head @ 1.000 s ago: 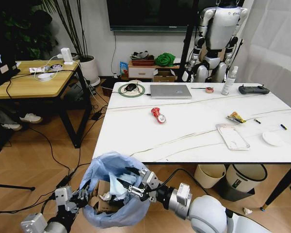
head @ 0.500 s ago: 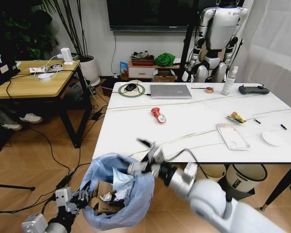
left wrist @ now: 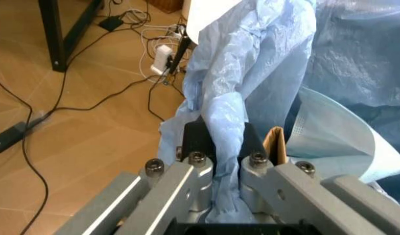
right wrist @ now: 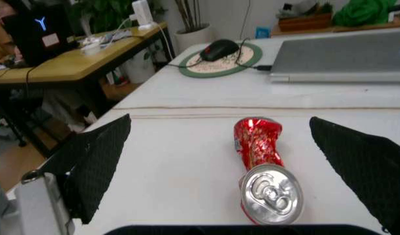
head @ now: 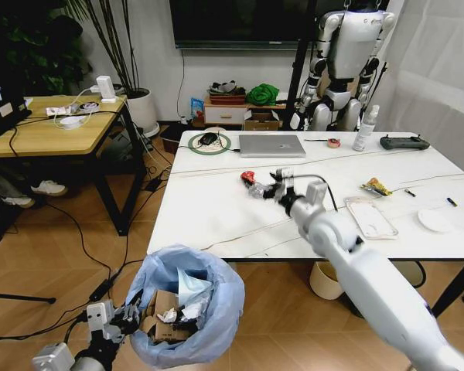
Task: Pick up the trash bin and place the trash from the table into it.
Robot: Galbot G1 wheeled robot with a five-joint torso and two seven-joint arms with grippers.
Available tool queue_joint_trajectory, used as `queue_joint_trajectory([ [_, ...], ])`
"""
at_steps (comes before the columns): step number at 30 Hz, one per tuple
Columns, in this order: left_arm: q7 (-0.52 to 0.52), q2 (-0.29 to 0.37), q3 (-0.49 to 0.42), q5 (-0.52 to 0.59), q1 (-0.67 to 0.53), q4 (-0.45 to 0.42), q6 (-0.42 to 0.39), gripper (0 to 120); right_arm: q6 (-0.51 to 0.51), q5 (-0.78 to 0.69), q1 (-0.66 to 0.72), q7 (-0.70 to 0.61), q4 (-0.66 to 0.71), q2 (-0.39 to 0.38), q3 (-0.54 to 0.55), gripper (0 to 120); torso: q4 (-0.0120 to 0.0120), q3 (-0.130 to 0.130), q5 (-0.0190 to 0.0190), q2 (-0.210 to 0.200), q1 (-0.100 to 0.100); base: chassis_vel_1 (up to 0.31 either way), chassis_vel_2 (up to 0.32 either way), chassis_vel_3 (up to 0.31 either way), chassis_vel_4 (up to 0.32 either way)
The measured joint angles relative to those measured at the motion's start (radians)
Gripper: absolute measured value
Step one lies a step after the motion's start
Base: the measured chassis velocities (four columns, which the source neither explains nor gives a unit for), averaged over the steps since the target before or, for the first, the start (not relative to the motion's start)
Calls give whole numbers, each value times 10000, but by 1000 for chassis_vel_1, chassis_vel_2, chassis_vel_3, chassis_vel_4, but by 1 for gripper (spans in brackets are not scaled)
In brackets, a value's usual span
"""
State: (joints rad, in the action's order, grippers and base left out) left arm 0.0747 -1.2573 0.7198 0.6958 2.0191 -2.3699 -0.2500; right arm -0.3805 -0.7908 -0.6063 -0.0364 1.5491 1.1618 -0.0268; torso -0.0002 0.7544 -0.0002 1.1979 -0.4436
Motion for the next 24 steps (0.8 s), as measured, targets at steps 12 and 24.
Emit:
queue_joint_trajectory([
  [12,-18,-101,77,-40,55,-34,26,0,313,1093,490,741,-2177,752,300,100,-2,-1,1,-1,0,0,0,0,0],
  [24,-23,-128,75,-42,3,-18,34,0,579,1469,674,1011,-3042,838,304,98,0,-2,2,-1,1,0,0,0,0],
])
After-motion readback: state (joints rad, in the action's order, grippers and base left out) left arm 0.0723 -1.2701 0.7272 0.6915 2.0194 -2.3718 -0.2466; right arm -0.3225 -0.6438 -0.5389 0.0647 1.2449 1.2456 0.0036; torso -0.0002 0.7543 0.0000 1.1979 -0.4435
